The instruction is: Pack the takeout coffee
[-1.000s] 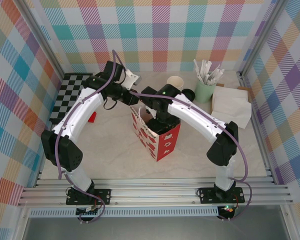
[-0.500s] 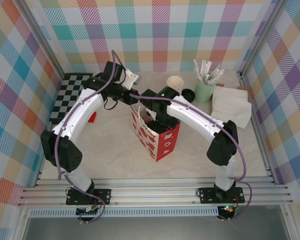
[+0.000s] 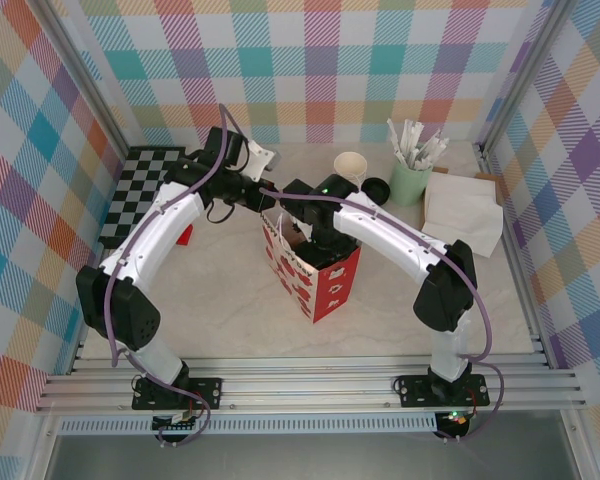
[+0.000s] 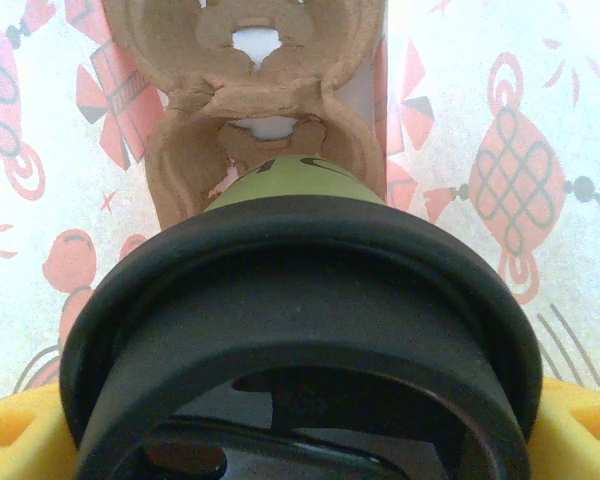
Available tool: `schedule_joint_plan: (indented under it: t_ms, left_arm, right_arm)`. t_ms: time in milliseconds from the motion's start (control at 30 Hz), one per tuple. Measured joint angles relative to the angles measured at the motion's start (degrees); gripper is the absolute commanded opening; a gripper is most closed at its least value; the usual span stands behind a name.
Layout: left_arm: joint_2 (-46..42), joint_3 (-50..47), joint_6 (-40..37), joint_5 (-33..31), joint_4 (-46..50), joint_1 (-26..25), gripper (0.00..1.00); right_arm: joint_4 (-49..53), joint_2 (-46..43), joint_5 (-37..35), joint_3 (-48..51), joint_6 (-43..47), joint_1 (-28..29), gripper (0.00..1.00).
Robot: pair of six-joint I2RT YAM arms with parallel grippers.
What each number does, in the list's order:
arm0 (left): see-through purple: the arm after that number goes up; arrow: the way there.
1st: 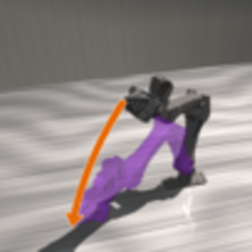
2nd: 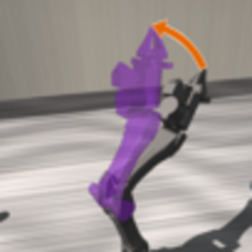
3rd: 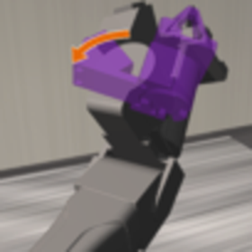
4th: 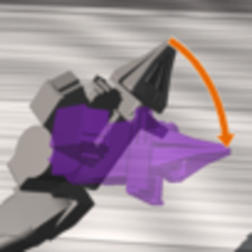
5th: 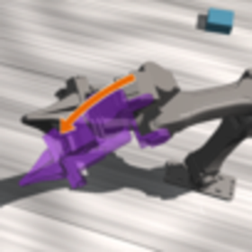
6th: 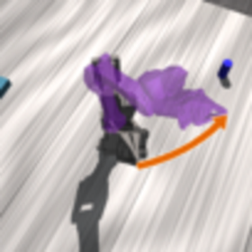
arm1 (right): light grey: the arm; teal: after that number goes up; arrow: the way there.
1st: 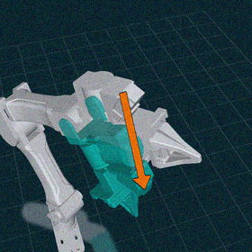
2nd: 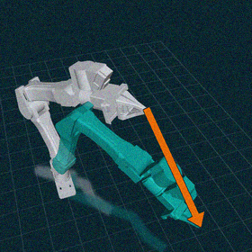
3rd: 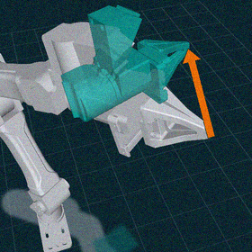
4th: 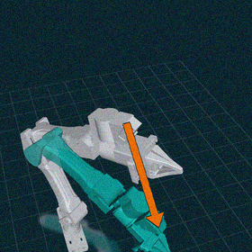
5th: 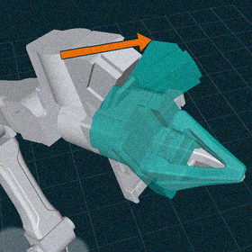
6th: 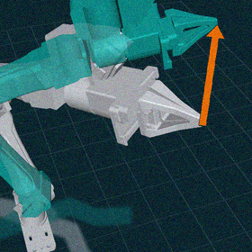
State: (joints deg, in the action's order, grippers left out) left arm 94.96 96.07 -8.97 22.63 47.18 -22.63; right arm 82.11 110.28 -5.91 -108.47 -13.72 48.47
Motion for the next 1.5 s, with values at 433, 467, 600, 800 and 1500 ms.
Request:
schedule_joint_plan:
  t_ms: [433, 467, 600, 800, 1500]
  left_arm:
    - [-0.3, -0.9, 1.9, 0.7, -1.3, 0.0, 0.0]
    - [-0.4, -1.2, 2.0, 0.7, -1.6, 0.0, 0.0]
    - [-1.0, -2.2, 2.3, 0.7, -2.8, 0.0, 0.0]
    - [-1.5, -3.1, 3.2, 0.7, -3.9, 0.0, 0.0]
    - [-2.1, -4.1, 3.6, 0.7, -5.1, 0.0, 0.0]
  right_arm:
    - [-0.3, 0.0, 0.0, 0.2, -0.4, 0.0, 0.63]
    - [-0.7, 0.0, 0.0, 0.4, -0.4, 0.0, 0.64]
    - [-2.1, 0.0, 0.0, 1.2, -0.4, 0.0, 0.63]
    - [-3.9, 0.0, 0.2, 1.6, -0.4, 0.0, 0.62]
    - [-7.7, -0.1, -0.1, 5.0, -0.2, -0.9, 0.62]
